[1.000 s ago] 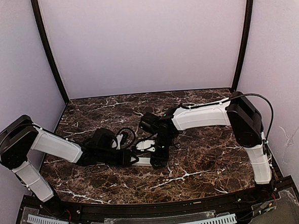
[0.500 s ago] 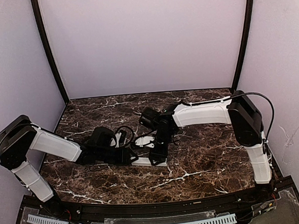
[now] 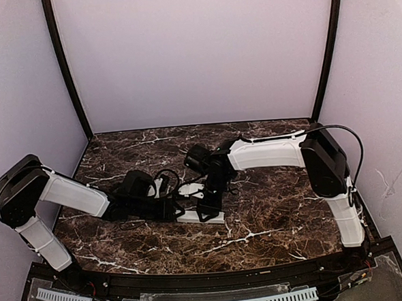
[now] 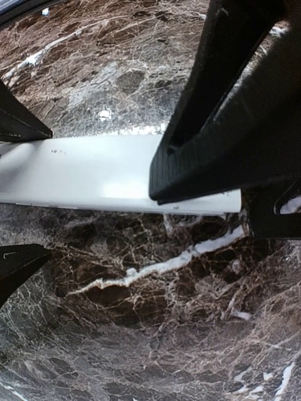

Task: Load the batteries into the remote control
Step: Load the battery cover onto the remote control without the battery cover.

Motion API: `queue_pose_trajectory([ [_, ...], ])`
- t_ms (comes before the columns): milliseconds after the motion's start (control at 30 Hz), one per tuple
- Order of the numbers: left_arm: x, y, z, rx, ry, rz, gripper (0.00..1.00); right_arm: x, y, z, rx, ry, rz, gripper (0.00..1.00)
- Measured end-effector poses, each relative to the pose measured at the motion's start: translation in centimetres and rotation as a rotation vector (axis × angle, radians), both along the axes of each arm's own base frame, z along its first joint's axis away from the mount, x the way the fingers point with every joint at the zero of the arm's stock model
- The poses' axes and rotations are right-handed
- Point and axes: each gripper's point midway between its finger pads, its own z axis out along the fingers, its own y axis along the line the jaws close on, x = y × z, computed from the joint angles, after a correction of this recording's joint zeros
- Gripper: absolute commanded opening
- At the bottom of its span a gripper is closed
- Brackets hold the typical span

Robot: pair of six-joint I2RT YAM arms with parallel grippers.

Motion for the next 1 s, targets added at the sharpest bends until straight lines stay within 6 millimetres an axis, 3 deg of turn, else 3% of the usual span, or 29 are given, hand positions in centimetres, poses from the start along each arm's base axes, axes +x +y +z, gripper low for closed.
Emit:
queue_pose_trajectory([
  [133,0.00,0.09,-0.08,0.006,-0.001,0.000,0.48,-0.11,0.04,-0.03,0.001,0.008,0.000,0.50],
  [267,-0.01,0.12,-0.12,0.008,-0.002,-0.001,0.49,-0.03,-0.01,-0.06,0.002,0.009,-0.001,0.61],
  [433,-0.01,0.11,-0.11,0.011,-0.002,-0.004,0.53,0.06,-0.07,-0.06,0.001,0.009,-0.002,0.65],
  [600,0.12,-0.01,0.08,0.010,-0.009,-0.008,0.57,0.34,-0.22,-0.01,0.004,0.008,-0.011,0.62],
  [1000,-0.13,-0.24,0.18,0.005,-0.014,-0.037,0.56,0.34,-0.23,0.18,0.021,0.028,-0.022,0.56],
])
